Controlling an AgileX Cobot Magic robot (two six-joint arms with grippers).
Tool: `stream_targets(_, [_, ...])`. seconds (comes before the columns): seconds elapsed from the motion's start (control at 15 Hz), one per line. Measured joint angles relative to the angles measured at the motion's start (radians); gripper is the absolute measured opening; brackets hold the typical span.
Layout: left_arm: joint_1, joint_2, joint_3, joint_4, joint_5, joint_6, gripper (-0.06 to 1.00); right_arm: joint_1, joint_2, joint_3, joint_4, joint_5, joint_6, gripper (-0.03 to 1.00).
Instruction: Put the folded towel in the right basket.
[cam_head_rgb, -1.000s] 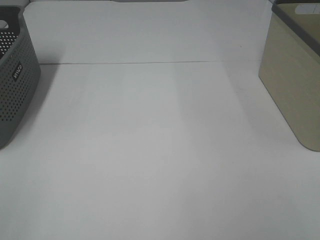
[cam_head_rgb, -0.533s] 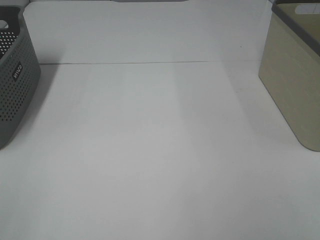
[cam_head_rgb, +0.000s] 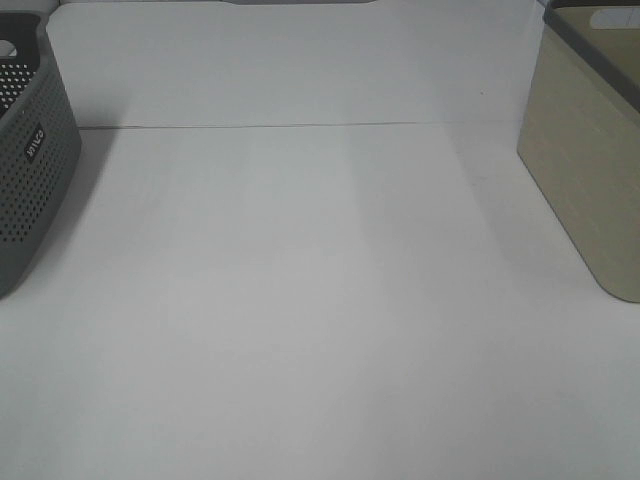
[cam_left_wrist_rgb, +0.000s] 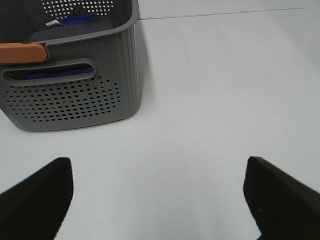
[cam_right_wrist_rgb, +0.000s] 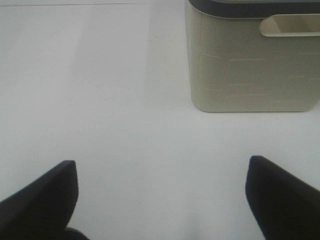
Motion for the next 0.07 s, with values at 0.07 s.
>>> stream_targets(0.07, [0.000,0.000,0.000,0.000,0.000,0.000,0.88,0.000,0.000,0.000,0.000,0.000,0.000,0.85])
